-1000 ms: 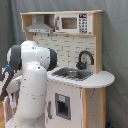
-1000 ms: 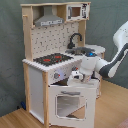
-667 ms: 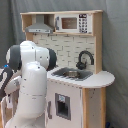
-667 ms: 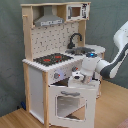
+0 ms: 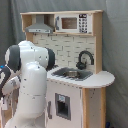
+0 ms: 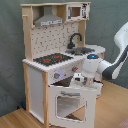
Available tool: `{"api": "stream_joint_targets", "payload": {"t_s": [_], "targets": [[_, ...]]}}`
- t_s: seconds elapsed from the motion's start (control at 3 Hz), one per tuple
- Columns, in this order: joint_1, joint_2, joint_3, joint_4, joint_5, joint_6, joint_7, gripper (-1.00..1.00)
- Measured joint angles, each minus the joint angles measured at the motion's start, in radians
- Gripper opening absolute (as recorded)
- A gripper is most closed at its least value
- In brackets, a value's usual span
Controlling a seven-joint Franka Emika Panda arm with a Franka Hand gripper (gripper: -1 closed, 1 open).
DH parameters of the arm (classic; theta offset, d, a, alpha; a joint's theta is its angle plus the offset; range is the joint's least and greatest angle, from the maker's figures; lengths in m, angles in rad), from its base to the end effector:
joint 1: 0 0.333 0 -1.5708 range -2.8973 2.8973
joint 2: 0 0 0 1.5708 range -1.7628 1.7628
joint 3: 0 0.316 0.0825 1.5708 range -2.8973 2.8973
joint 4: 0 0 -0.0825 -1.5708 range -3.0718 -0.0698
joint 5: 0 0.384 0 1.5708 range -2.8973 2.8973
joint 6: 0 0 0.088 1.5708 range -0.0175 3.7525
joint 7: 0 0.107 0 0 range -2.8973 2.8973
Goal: Play with the kitchen
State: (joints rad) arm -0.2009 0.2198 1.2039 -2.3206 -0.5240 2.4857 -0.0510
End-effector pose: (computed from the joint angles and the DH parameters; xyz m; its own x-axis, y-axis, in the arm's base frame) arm 0.2803 0.4426 0.3151 0.1270 0.9882 0.0857 0.9774 -0.1394 0.1590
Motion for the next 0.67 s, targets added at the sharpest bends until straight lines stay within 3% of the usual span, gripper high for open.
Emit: {"api": "stream_joint_targets", "payload": {"t_s": [0.67], "targets": [[-0.009, -0.113, 0.006, 0.061, 0.000, -0.158, 0.043, -1.00]]}}
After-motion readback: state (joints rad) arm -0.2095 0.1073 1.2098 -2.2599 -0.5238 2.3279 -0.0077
